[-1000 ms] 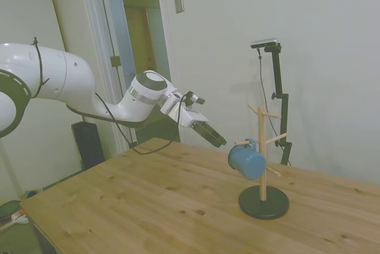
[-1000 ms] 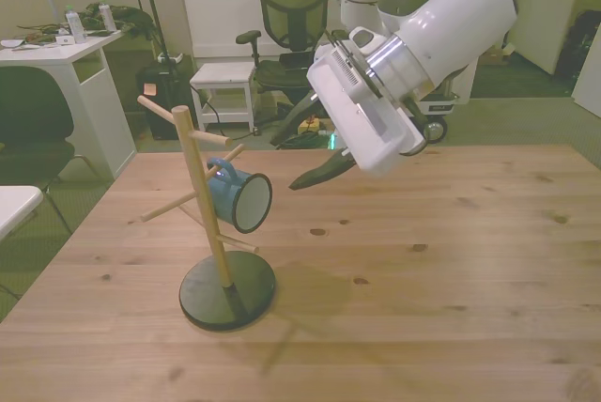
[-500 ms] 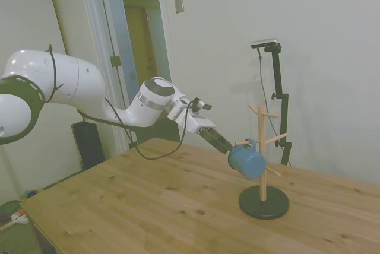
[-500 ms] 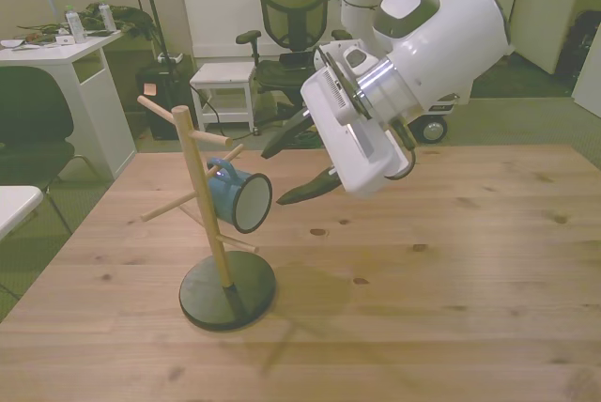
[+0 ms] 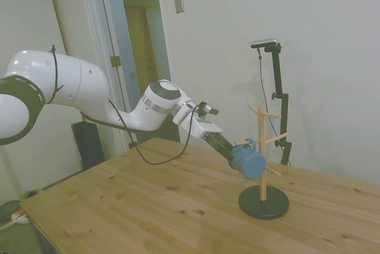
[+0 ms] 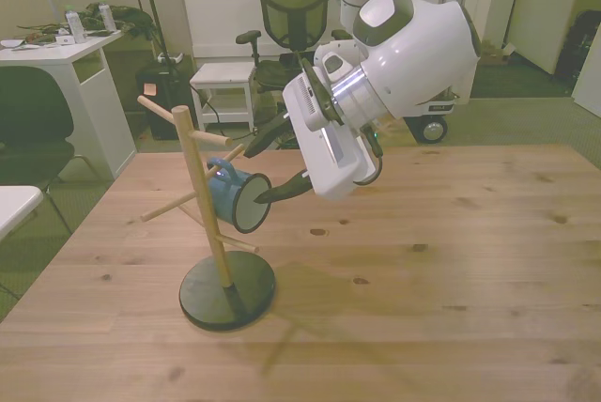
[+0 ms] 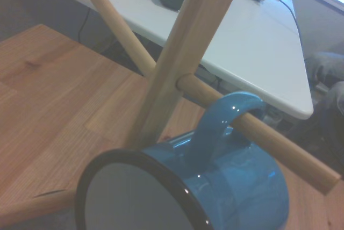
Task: Unload the mug
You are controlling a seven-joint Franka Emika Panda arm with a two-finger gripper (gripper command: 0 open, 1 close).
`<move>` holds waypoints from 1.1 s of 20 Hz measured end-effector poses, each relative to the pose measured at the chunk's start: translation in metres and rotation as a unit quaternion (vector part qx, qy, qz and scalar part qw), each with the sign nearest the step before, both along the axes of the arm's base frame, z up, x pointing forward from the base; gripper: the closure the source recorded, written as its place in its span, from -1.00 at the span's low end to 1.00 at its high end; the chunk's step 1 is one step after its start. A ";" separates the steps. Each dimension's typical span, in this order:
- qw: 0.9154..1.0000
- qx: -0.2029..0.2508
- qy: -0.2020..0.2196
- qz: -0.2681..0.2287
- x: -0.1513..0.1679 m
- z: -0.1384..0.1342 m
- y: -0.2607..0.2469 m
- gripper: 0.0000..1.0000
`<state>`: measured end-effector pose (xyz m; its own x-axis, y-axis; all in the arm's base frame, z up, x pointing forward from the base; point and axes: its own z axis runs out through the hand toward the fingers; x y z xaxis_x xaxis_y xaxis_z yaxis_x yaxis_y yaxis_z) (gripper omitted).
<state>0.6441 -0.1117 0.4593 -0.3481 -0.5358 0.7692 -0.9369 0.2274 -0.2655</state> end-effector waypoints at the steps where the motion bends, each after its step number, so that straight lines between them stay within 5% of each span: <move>1: 1.000 0.000 0.002 -0.002 -0.001 -0.002 -0.002 -1.00; 2: 1.000 0.000 0.004 -0.003 -0.003 -0.003 -0.004 1.00; 22: 1.000 -0.002 0.006 -0.027 -0.009 -0.009 -0.040 1.00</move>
<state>0.6349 -0.1515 0.4508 -0.3671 -0.5136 0.7755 -0.9263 0.2775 -0.2548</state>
